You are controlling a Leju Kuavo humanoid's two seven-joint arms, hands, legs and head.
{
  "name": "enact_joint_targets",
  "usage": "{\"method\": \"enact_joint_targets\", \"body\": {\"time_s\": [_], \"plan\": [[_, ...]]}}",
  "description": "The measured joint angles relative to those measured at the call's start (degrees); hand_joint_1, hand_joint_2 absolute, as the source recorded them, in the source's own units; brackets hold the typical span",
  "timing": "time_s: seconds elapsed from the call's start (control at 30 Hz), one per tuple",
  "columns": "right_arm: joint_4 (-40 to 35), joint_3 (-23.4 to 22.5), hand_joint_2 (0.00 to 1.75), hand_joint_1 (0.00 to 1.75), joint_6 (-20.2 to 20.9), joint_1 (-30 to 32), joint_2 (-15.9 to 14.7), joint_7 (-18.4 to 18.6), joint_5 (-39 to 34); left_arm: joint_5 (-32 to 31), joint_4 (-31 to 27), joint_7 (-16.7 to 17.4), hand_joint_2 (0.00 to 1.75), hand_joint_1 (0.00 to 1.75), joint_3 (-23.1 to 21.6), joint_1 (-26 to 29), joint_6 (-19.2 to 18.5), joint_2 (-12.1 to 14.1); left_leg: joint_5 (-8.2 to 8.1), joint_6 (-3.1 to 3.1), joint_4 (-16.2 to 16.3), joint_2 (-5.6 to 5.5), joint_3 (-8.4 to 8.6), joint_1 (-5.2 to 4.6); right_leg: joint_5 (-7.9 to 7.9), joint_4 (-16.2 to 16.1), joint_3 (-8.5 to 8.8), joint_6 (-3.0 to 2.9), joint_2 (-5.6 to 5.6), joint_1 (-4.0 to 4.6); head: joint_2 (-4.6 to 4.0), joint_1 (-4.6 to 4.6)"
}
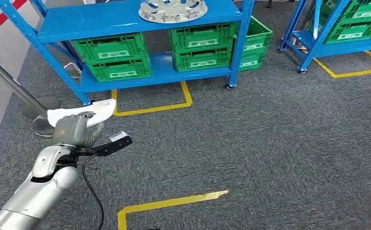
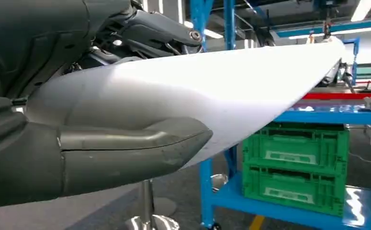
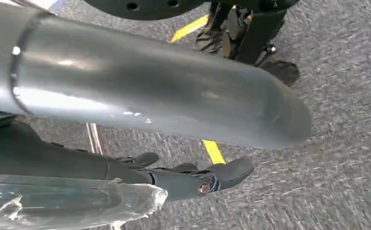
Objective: Take the parts from the cabinet and place them on the table.
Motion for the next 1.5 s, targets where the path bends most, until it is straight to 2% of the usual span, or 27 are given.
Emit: {"method": "enact_joint_targets", "body": {"time_s": [0.03, 0.07, 0.1, 0.13, 0.17, 0.2, 0.23, 0.27, 0.3, 0.33, 0.37, 0.43, 0.47, 0.5, 0.53, 0.6, 0.63, 0.7, 0.73, 0.77, 0.8, 0.83, 0.93, 1.03, 1.13, 1.37, 1.5], "plan": [[0.00, 0.00, 0.00, 0.00, 0.02, -0.01, 0.00, 0.00, 0.00, 0.00, 0.07, 0.00, 1.75, 1.75, -0.02, 0.00, 0.00, 0.00, 1.73, 0.65, -2.01, 0.00, 0.00, -0.21, -0.55, -0.01, 0.87, -0.11, 0.11, 0.34, 0.00, -0.04], [0.00, 0.00, 0.00, 0.00, 0.07, -0.04, 0.00, 0.00, 0.00, 0.00, 0.07, 0.00, 1.75, 1.75, 0.00, -0.04, 0.00, 0.00, 4.87, 1.55, -5.57, -0.03, 0.79, -0.60, -1.15, -0.08, 1.81, -0.25, 0.18, 0.75, 0.00, -0.02], [0.00, 0.00, 0.00, 0.00, 0.11, -0.09, 0.00, 0.00, 0.00, 0.00, 0.07, 0.02, 1.75, 1.75, 0.07, -0.11, 0.04, 0.02, 8.82, 2.74, -9.63, -0.08, 1.79, -1.21, -1.70, -0.16, 2.68, -0.34, 0.21, 1.11, 0.00, -0.02], [-0.02, 0.00, 0.00, 0.00, 0.15, -0.01, 0.22, 0.00, 0.00, -0.04, 0.09, 0.07, 1.75, 1.75, 0.11, -0.15, 0.18, 0.07, 13.20, 4.26, -13.33, -0.13, 2.54, -2.17, -2.29, -0.32, 2.27, -0.38, 0.27, 0.82, 0.00, 0.13], [0.00, 0.00, 0.00, 0.00, 0.35, -0.20, 0.35, 0.00, 0.02, -0.13, 0.13, 0.11, 1.75, 1.75, 0.20, -0.11, 0.46, 0.11, 12.10, 4.60, -14.44, -0.75, 2.20, -2.95, -2.96, 0.07, 3.53, 0.08, 0.73, 1.48, 0.00, 0.35], [0.00, 0.00, 0.00, 0.00, 0.35, -0.25, 0.35, 0.09, 0.00, -0.37, 0.13, 0.11, 1.75, 1.75, 0.30, -0.02, 0.61, 0.15, 12.49, 4.42, -14.46, -1.44, 2.69, -2.80, -3.70, 0.18, 3.18, 0.14, 0.58, 1.73, 0.00, 0.33], [0.00, 0.00, 0.00, 0.00, 0.35, -0.18, 0.35, 0.00, 0.00, -0.44, 0.15, 0.18, 1.75, 1.75, 0.39, -0.01, 0.68, 0.20, 12.49, 3.91, -14.30, -1.25, 2.88, -2.68, -4.04, -0.07, 3.41, 0.19, 0.66, 1.69, 0.00, 0.33], [0.00, 0.00, 0.00, 0.00, 0.35, -0.23, 0.35, 0.00, 0.00, -0.48, 0.15, 0.15, 1.75, 1.75, 0.46, -0.16, 0.72, 0.20, 12.37, 3.94, -14.43, -1.27, 3.02, -2.68, -4.17, -0.44, 3.66, 0.30, 0.67, 1.64, 0.00, 0.24], [0.06, 0.00, 0.00, 0.00, 0.35, -0.38, -0.11, 0.00, 0.00, -0.50, 0.11, 0.15, 1.75, 1.75, 0.48, -0.33, 0.81, 0.13, 12.42, 3.91, -15.24, -1.17, 3.59, -2.12, -4.74, -0.33, 4.02, 0.58, 0.62, 1.82, 0.00, 0.13], [0.04, 0.00, 0.00, 0.00, 0.39, -0.45, -0.02, -0.02, 0.00, -0.50, 0.11, 0.15, 1.75, 1.75, 0.52, -0.39, 0.85, 0.11, 12.27, 4.09, -15.53, -1.16, 3.97, -1.97, -5.50, 0.93, 3.77, 1.04, 0.18, 1.77, 0.00, 0.37], [0.04, 0.02, 0.00, 0.00, 0.46, -0.61, -0.02, 0.00, 0.37, -0.50, 0.11, 0.15, 1.75, 1.75, 0.59, -0.52, 0.87, 0.09, 12.09, 4.37, -15.57, -1.07, 4.09, -1.86, -7.19, 3.92, 2.10, 1.44, 0.00, 1.59, 0.00, 0.46], [0.07, 0.02, 0.00, 0.00, 0.44, -0.72, -0.11, 0.00, 0.48, -0.50, 0.13, 0.15, 1.75, 1.75, 0.55, -0.44, 0.87, -0.04, 11.69, 4.42, -15.56, -1.02, 4.15, -1.79, -10.85, 13.06, -3.59, 2.17, -0.05, 0.92, 0.00, 0.39], [0.07, 0.02, 0.00, 0.00, 0.44, -0.68, -0.11, 0.00, 0.48, -0.50, 0.15, 0.15, 1.75, 1.75, 0.55, -0.34, 0.87, -0.07, 11.54, 4.32, -15.54, -1.02, 4.17, -1.72, -11.26, 16.07, -6.00, 2.50, -0.06, 0.66, 0.00, 0.44], [0.07, 0.02, 0.00, 0.00, 0.44, -0.66, -0.11, 0.00, 0.48, -0.50, 0.18, 0.15, 1.75, 1.75, 0.55, -0.24, 0.85, -0.07, 11.40, 4.13, -15.53, -1.02, 4.25, -1.62, -10.22, 16.42, -7.07, 2.77, -0.09, 0.46, 0.00, 0.44], [0.07, 0.02, 0.00, 0.00, 0.44, -0.66, -0.11, 0.00, 0.48, -0.50, 0.18, 0.15, 1.75, 1.75, 0.55, -0.21, 0.85, -0.07, 11.30, 3.99, -15.51, -1.04, 4.35, -1.50, -8.04, 14.54, -6.91, 2.97, -0.16, 0.30, 0.00, 0.41], [0.07, 0.02, 0.00, 0.00, 0.44, -0.70, -0.17, 0.02, 0.48, -0.50, 0.18, 0.15, 1.75, 1.75, 0.55, -0.21, 0.85, -0.07, 11.09, 3.56, -15.41, -1.06, 4.80, -1.26, -1.72, 4.98, -3.57, 3.36, -0.24, -0.14, 0.00, 0.44], [0.07, 0.02, 0.00, 0.00, 0.44, -0.74, -0.17, 0.02, 0.48, -0.50, 0.18, 0.17, 1.75, 1.75, 0.55, -0.21, 0.85, -0.07, 10.98, 3.21, -15.36, -1.07, 4.93, -1.28, -0.23, 1.21, -2.10, 3.37, -0.28, -0.33, 0.00, 0.50], [0.07, 0.02, 0.00, 0.00, 0.46, -0.78, -0.17, 0.11, 0.48, -0.52, 0.18, 0.26, 1.75, 1.75, 0.61, -0.26, 0.87, -0.04, 10.94, 2.51, -15.19, -1.14, 5.08, -1.54, 0.15, 0.71, -1.96, 1.92, 0.01, -0.02, 0.00, 0.26], [0.07, 0.02, 0.00, 0.00, 0.46, -0.74, -0.17, 0.09, 0.48, -0.52, 0.18, 0.26, 1.75, 1.75, 0.66, -0.28, 0.87, -0.04, 10.84, 2.51, -15.24, -1.14, 5.14, -1.52, 0.26, 0.53, -1.56, 1.76, 0.02, -0.04, 0.00, 0.35], [0.07, 0.02, 0.00, 0.00, 0.46, -0.74, -0.17, 0.09, 0.48, -0.52, 0.18, 0.31, 1.75, 1.75, 0.70, -0.28, 0.87, -0.04, 10.71, 3.81, -15.28, -1.13, 5.18, -1.54, 0.39, 0.53, -1.38, 1.72, 0.03, 0.02, 0.00, 0.31], [0.07, 0.02, 0.00, 0.00, 0.46, -0.75, -0.17, 0.09, 0.48, -0.52, 0.18, 0.33, 1.75, 1.75, 0.70, -0.27, 0.87, -0.11, 10.96, 4.24, -15.32, -1.12, 5.18, -1.54, 0.54, 0.53, -1.37, 1.48, 0.06, 0.08, 0.00, 0.31], [0.07, 0.02, 0.00, 0.00, 0.46, -0.75, -0.17, 0.09, 0.48, -0.50, 0.18, 0.33, 1.75, 1.75, 0.70, -0.28, 0.87, -0.09, 11.05, 4.11, -15.48, -1.11, 5.27, -1.53, 0.61, 0.53, -1.38, 1.37, 0.09, 0.14, 0.00, 0.31], [0.07, 0.04, 0.00, 0.00, 0.52, -0.68, -0.17, 0.09, 0.48, -0.50, 0.18, 0.35, 1.75, 1.75, 0.77, -0.28, 0.87, -0.09, 11.38, 3.59, -15.86, -1.10, 5.49, -1.48, 0.70, 0.53, -1.39, 1.15, 0.08, 0.19, 0.00, 0.31], [0.07, 0.04, 0.00, 0.00, 0.63, -0.72, -0.17, 0.09, 0.48, -0.50, 0.18, 0.35, 1.75, 1.75, 0.77, -0.27, 0.87, -0.09, 11.76, 2.51, -16.04, -1.11, 5.51, -1.38, 0.75, 0.56, -1.47, 0.99, 0.02, 0.29, 0.00, 0.31], [0.07, 0.07, 0.00, 0.00, 0.63, -0.70, -0.17, 0.09, 0.48, -0.48, 0.18, 0.35, 1.75, 1.75, 0.85, -0.26, 0.87, -0.07, 11.75, 1.99, -16.04, -1.10, 5.48, -1.25, 0.75, 0.59, -1.49, 0.87, 0.04, 0.41, 0.00, 0.33], [0.07, 0.11, 0.00, 0.00, 0.68, -0.72, -0.17, 0.13, 0.50, 0.18, 0.18, 0.61, 1.75, 1.75, 0.98, -0.27, 0.77, -0.07, 11.55, 1.55, -16.03, -1.11, 5.47, -1.24, 0.63, 0.53, -1.80, 0.76, 0.03, 0.37, 0.00, 0.35], [0.07, 0.15, 0.00, 0.00, 0.68, -0.71, -0.17, 0.13, 0.50, 0.18, 0.18, 0.74, 1.75, 1.75, 0.98, -0.27, 0.70, -0.07, 11.46, 1.68, -16.03, -1.11, 5.46, -1.24, 0.61, 0.34, -1.88, 0.77, 0.03, 0.37, 0.00, 0.35]]}}
